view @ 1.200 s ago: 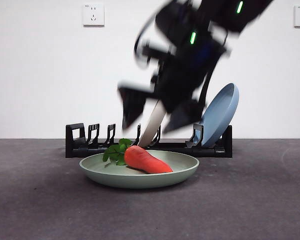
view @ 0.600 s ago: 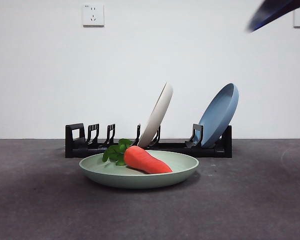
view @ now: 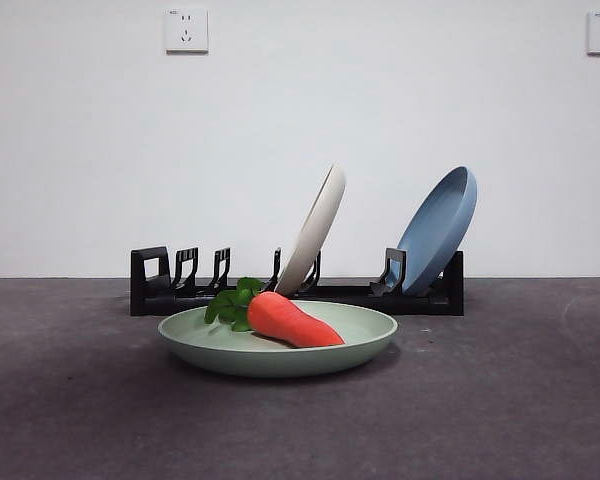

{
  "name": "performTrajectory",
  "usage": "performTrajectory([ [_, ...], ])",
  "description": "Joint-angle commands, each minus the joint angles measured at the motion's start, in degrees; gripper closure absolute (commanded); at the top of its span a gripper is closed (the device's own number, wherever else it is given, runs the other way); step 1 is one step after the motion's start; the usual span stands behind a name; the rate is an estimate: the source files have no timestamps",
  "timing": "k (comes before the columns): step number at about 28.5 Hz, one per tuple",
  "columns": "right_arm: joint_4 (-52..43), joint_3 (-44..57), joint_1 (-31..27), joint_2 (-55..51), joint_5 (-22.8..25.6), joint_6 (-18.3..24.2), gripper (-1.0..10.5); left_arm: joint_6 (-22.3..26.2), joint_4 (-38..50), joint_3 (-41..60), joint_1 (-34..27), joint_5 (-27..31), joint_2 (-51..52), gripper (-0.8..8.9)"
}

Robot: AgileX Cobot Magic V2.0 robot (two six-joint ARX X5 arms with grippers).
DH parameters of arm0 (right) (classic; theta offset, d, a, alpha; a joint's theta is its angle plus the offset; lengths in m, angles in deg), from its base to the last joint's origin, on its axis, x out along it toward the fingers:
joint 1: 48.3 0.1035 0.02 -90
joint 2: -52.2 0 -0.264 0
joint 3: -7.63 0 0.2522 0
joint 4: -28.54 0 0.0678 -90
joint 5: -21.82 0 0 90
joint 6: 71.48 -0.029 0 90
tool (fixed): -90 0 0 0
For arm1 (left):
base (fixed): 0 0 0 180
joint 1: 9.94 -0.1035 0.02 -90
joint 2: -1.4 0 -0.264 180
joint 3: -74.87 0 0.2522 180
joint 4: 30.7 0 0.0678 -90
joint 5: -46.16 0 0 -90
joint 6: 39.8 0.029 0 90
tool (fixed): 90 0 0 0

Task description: Take the green plate from the plate rack,put the plate on the table,take the carrot from the table,put the carrot in the plate

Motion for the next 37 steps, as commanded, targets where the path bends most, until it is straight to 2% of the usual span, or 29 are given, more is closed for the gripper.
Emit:
performTrajectory([
  [1, -0.1, 0.2, 0.1, 0.1, -0.1, -0.3, 9.6, -0.4, -0.1, 0.3, 0.2, 0.0, 0.1, 8.21],
  [26, -0.2, 0.2, 0.1, -0.2, 0.3, -0.7, 9.5, -0.3, 0.0, 0.3, 0.0, 0.4, 0.1, 8.17],
  [27, -0.2, 0.2, 0.1, -0.2, 0.3, -0.7, 9.5, 1.2, 0.2, 0.3, -0.7, 1.2, 0.5, 8.17],
  [29, -0.2, 0.2, 0.1, -0.2, 0.3, -0.7, 9.5, 2.4, 1.6, 0.3, -3.2, 2.2, 1.6, 8.17],
  [32, -0.2, 0.2, 0.1, -0.2, 0.3, -0.7, 9.5, 6.2, 7.9, 0.5, -10.7, 1.2, 4.1, 8.17],
  [37, -0.2, 0.2, 0.1, -0.3, 0.3, -0.7, 9.5, 12.5, 24.5, 4.7, -28.1, -6.9, 11.5, 8.17],
])
